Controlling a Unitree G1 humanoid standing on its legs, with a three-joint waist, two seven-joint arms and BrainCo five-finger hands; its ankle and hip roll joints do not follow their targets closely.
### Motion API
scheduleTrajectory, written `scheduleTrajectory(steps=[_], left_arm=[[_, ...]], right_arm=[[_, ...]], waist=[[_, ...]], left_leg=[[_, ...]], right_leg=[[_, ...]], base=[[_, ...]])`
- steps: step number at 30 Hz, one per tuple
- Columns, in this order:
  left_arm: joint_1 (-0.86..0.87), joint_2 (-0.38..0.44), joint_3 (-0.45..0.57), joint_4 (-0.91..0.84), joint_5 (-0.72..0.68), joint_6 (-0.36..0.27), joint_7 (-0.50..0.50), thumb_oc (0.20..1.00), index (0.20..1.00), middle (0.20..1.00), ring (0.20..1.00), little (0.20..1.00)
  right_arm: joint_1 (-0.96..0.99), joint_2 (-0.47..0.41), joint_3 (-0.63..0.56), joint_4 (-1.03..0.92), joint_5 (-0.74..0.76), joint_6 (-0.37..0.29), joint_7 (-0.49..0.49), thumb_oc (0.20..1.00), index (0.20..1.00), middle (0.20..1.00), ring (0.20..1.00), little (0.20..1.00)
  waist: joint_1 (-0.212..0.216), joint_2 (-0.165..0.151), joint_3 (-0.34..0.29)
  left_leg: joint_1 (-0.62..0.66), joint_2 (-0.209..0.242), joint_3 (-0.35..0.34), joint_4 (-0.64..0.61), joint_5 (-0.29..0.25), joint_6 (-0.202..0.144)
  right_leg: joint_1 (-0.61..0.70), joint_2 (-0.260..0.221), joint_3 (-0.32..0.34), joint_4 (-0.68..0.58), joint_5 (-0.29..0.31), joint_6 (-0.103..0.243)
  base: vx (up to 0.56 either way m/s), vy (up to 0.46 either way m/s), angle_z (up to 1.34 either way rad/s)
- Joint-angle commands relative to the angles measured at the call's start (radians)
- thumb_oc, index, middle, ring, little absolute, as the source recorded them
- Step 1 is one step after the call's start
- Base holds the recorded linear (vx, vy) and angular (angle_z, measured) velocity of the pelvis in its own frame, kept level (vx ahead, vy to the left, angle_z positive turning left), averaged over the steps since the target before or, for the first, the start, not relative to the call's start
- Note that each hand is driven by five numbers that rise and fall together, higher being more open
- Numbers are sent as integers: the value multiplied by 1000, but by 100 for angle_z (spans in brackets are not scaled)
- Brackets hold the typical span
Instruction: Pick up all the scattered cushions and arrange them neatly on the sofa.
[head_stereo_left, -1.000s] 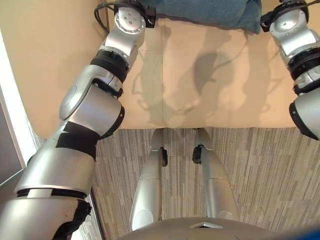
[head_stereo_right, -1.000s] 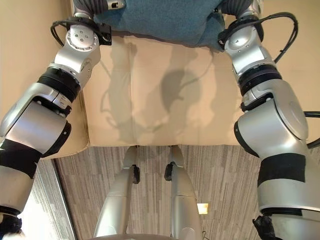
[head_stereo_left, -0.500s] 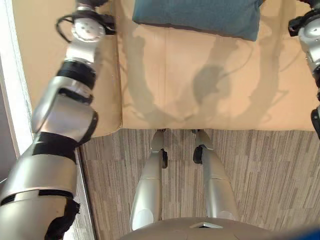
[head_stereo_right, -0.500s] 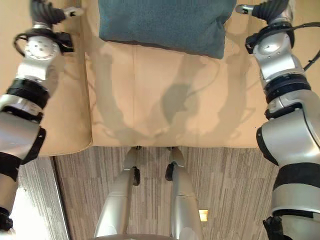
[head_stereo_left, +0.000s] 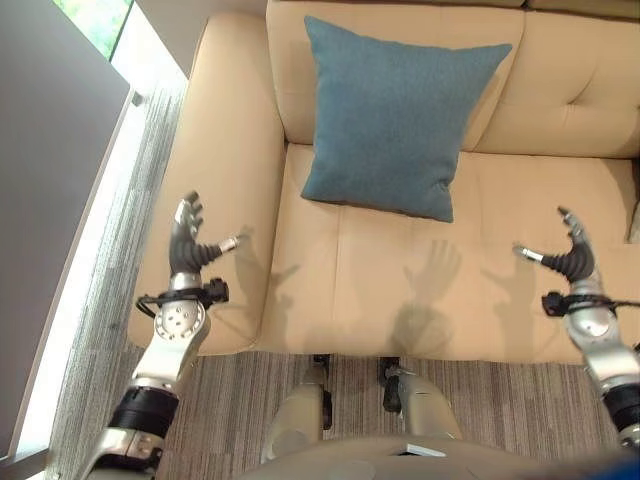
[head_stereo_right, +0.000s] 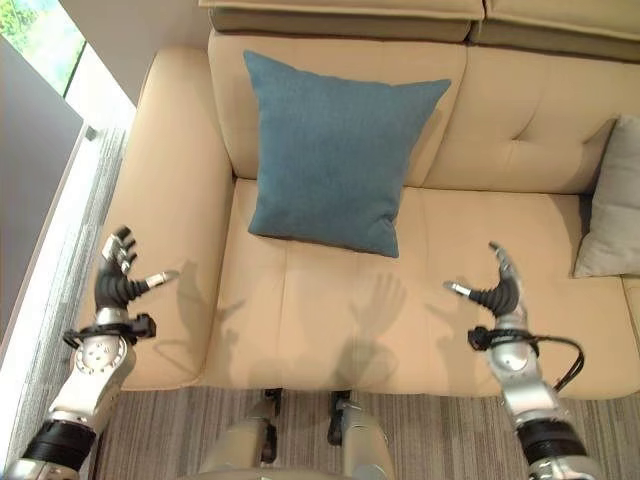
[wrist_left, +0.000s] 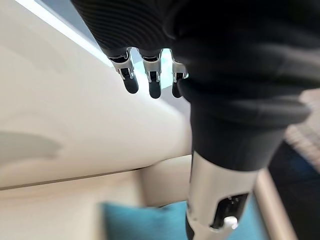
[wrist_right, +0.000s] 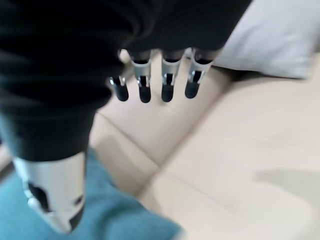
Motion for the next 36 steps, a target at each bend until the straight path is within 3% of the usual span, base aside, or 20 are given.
scheduleTrajectory(steps=[1, 5, 6, 9, 14, 20, 26, 28, 32, 34, 36], left_arm=[[-110, -13, 15, 120, 54, 12, -62, 1000, 1000, 1000, 1000, 1000], [-25, -99, -16, 414, 141, 57, -108, 1000, 1000, 1000, 1000, 1000], [-25, -99, -16, 414, 141, 57, -108, 1000, 1000, 1000, 1000, 1000], [-23, -154, -23, 693, 229, 84, -103, 1000, 1000, 1000, 1000, 1000], [-24, -183, -22, 875, 289, 107, -105, 1000, 1000, 1000, 1000, 1000], [-41, -184, -26, 911, 296, 115, -105, 1000, 1000, 1000, 1000, 1000], [-70, -205, -37, 947, 311, 122, -117, 1000, 1000, 1000, 1000, 1000], [-84, -222, -54, 939, 319, 125, -113, 1000, 1000, 1000, 1000, 1000], [-120, -230, -76, 947, 335, 132, -98, 1000, 1000, 1000, 1000, 1000], [-127, -227, -78, 954, 343, 131, -95, 1000, 1000, 1000, 1000, 1000], [-142, -217, -81, 950, 335, 131, -97, 1000, 1000, 1000, 1000, 1000]], right_arm=[[-112, -23, 16, 50, -59, -18, 46, 1000, 1000, 1000, 1000, 1000], [-52, 72, 72, 214, -60, -26, 95, 1000, 1000, 1000, 1000, 1000], [-52, 72, 72, 214, -60, -26, 95, 1000, 1000, 1000, 1000, 1000], [-41, 128, 123, 396, -69, -25, 107, 1000, 1000, 1000, 1000, 1000], [-32, 174, 161, 521, -75, -16, 121, 1000, 1000, 1000, 1000, 1000], [-42, 207, 157, 639, -52, 4, 122, 1000, 1000, 1000, 1000, 1000], [-77, 205, 158, 729, -62, 32, 122, 1000, 1000, 1000, 1000, 1000], [-89, 209, 153, 756, -61, 48, 123, 1000, 1000, 1000, 1000, 1000], [-117, 223, 157, 782, -83, 80, 111, 1000, 1000, 1000, 1000, 1000], [-129, 228, 165, 780, -100, 88, 109, 1000, 1000, 1000, 1000, 1000], [-140, 228, 171, 786, -105, 96, 110, 1000, 1000, 1000, 1000, 1000]], waist=[[3, -28, 29], [12, -25, 5], [12, -25, 5], [21, -29, -16], [27, -31, -22], [31, -41, 5], [27, -64, 27], [1, -37, 9], [-1, -36, 34], [6, -39, 56], [6, -35, 74]], left_leg=[[63, 21, 19, 4, -70, -39], [168, 28, 27, 4, -91, -27], [168, 28, 27, 4, -91, -27], [235, 30, 24, 4, -111, -25], [288, 41, 18, 4, -121, -29], [278, 51, -6, 44, -112, -38], [277, 0, -51, 254, -257, -23], [349, 14, -59, 198, -272, -24], [350, -54, -84, 104, -287, 21], [337, -70, -80, 93, -270, 38], [308, -71, -79, 100, -250, 54]], right_leg=[[140, -21, -29, -197, 98, 105], [250, -5, -28, -197, 68, 94], [250, -5, -28, -197, 68, 94], [319, 11, -25, -197, 44, 83], [377, 30, -24, -197, 16, 68], [403, 43, -40, -197, -2, 49], [367, 11, -17, -186, 35, 44], [309, 5, -15, -162, 63, 54], [210, -61, -6, -130, 145, 101], [169, -82, -1, -98, 162, 120], [147, -76, 23, -37, 134, 118]], base=[[86, -11, 3], [27, -18, -3], [33, -33, 1], [41, -48, -3], [18, -60, -3], [-75, -77, 20], [-167, 42, 6], [-231, 282, 4], [-244, 285, -5], [-254, 188, -37], [-238, 105, -33]])
